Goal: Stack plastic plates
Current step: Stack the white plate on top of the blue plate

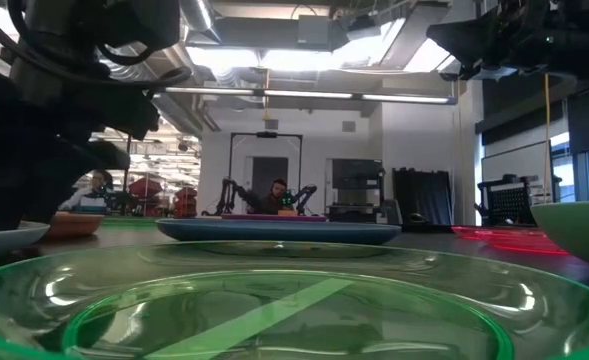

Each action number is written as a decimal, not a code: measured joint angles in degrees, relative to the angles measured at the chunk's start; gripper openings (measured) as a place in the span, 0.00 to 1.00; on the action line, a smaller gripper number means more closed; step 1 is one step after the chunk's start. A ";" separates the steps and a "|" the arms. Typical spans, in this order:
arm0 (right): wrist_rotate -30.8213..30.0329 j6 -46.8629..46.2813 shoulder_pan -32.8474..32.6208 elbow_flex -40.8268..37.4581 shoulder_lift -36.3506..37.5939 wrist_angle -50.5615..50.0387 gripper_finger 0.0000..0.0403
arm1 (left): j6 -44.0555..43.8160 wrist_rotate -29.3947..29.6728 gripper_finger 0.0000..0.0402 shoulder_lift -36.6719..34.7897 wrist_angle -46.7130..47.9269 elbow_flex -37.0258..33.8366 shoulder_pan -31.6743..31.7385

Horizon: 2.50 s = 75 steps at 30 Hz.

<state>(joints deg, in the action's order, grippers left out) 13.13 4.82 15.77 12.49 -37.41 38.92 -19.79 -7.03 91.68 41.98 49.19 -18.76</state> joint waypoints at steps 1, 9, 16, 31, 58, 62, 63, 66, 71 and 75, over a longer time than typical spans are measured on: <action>0.00 0.00 0.00 0.00 0.00 0.00 0.01 | 0.48 0.00 0.22 0.00 0.00 0.00 0.00; 0.00 -0.01 0.00 -0.02 0.00 -0.02 0.01 | 2.12 -0.43 0.07 0.00 0.00 0.00 0.00; 0.00 0.00 0.00 -0.02 0.00 0.00 0.01 | 2.21 -1.86 0.01 -0.02 -0.20 0.00 0.00; -0.02 0.02 -0.04 -0.07 0.02 -0.02 0.01 | -2.62 -7.48 0.00 -1.89 3.44 1.35 0.00; -0.24 0.04 0.00 -0.07 0.01 -0.01 0.01 | -8.94 15.47 0.01 -18.22 7.93 14.10 6.77; -0.71 0.02 0.00 -0.07 0.00 0.02 0.01 | -9.91 20.51 0.03 -18.23 6.13 14.14 9.41; -0.98 0.02 0.00 -0.07 0.01 0.00 0.01 | -9.99 21.11 0.03 -18.15 5.77 14.14 10.09; -1.24 0.02 0.00 -0.07 0.00 -0.02 0.01 | -10.00 22.80 0.03 -17.66 3.53 14.14 12.10; -1.65 0.02 0.00 -0.07 0.00 -0.15 0.01 | -9.88 22.90 0.04 -17.68 1.64 14.14 15.46; -1.72 0.02 0.00 -0.07 0.00 -0.13 0.01 | -9.83 23.71 0.04 -17.66 1.62 14.14 17.94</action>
<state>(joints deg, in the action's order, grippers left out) 11.40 4.84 15.77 12.43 -37.41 38.79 -29.63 16.68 74.02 43.59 63.33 -0.82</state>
